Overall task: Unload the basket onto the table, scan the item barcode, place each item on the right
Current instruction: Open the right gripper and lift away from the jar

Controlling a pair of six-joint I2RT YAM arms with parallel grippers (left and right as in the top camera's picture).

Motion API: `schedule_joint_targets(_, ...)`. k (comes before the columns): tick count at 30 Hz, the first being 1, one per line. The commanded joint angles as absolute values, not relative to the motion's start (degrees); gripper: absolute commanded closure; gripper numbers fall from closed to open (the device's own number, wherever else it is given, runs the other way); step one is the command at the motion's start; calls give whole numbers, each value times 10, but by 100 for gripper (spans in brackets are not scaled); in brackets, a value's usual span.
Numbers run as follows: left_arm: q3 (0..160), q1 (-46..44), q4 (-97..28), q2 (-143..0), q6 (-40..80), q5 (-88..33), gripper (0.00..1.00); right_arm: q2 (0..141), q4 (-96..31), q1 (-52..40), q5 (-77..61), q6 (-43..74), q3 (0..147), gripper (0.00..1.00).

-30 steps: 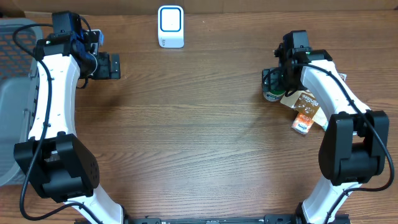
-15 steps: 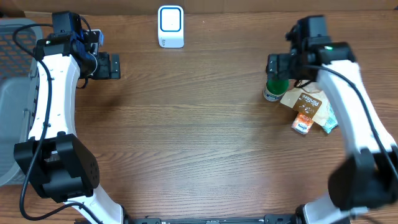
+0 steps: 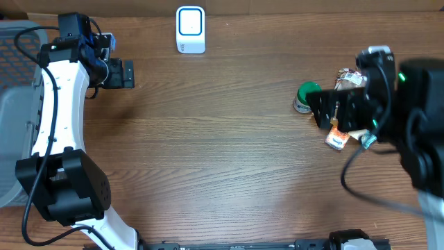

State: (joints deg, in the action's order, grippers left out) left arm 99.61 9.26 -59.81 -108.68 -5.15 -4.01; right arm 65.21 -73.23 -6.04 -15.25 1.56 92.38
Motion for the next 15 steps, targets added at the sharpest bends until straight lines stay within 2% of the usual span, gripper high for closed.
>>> schedule_joint_targets(1,1002,94,-597,-1082,-62,-39,0,621,-742,-62,-203,20,935,0)
schedule_joint_targets(8,1002,94,-597,-1082,-62,-39,0,600,-788,-62,-185,15,935,0)
schedule_joint_targets(15,1002,94,-597,-1082,-62,-39,0,603,-778,-62,-163,15,933,0)
